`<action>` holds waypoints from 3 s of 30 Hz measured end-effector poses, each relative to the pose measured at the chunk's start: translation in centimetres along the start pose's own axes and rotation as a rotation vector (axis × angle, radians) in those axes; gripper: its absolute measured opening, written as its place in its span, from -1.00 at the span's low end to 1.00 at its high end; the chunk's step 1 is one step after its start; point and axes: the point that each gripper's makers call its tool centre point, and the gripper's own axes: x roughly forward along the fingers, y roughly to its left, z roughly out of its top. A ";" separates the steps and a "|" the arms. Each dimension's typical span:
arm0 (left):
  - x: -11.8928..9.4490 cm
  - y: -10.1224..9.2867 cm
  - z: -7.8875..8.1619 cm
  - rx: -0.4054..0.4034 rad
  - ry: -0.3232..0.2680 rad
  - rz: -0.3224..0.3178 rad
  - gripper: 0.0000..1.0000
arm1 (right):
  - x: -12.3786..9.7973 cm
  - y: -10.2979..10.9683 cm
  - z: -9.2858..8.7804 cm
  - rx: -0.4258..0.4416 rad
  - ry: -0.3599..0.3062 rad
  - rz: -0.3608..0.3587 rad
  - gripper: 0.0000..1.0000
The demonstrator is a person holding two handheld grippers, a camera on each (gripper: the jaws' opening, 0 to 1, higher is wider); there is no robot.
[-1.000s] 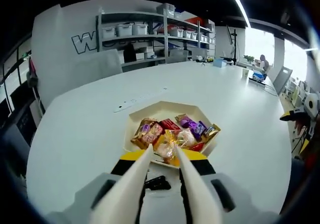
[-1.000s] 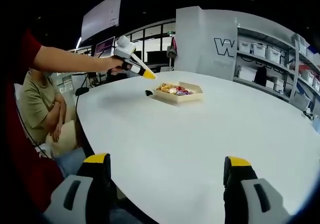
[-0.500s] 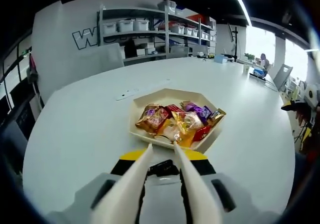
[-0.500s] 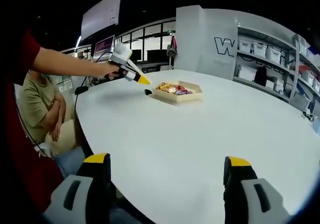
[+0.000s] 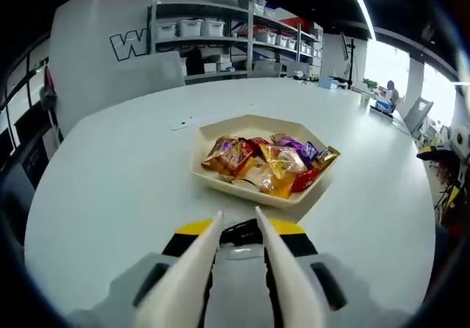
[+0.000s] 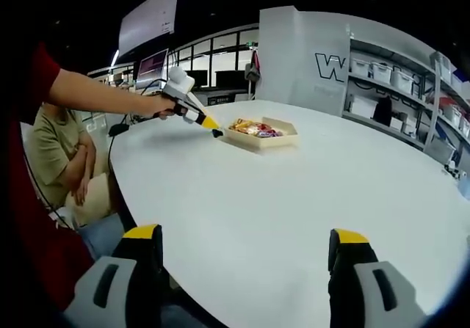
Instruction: Place the target food into the container with the food tongs after gripping and lifting it, then release it inside without dropping or visibly crushing the food.
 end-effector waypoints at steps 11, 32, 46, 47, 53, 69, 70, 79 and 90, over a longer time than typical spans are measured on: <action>-1.2 -0.6 -0.5 -0.099 -0.010 0.012 -0.52 | 0.2 0.6 0.3 -0.007 -0.004 0.013 0.85; -4.8 -5.1 -3.3 -0.105 0.096 -0.099 -0.50 | 0.1 1.5 0.8 -0.015 -0.028 0.035 0.86; -5.2 -6.6 -3.0 0.147 0.106 -0.153 -0.48 | -0.2 1.4 0.8 -0.013 -0.034 0.037 0.86; -5.2 -6.6 -2.9 0.159 0.107 -0.158 -0.48 | -0.2 1.3 0.8 -0.012 -0.033 0.036 0.86; -4.7 -6.5 -3.5 0.221 0.123 -0.200 -0.47 | -0.3 1.2 0.7 -0.009 -0.032 0.032 0.86; -3.5 -6.8 -4.0 0.255 0.130 -0.252 -0.51 | 0.1 1.1 0.3 -0.009 -0.012 0.024 0.86; -3.4 -6.6 -4.0 0.240 0.127 -0.236 -0.54 | 0.2 1.1 0.3 -0.009 -0.013 0.025 0.86; -3.5 -6.6 -4.0 0.172 0.144 -0.164 -0.65 | 0.3 1.4 0.4 -0.013 -0.016 0.031 0.85; -4.1 -6.9 -3.1 0.089 0.114 -0.157 -0.63 | -0.2 1.1 0.3 -0.001 -0.028 0.021 0.85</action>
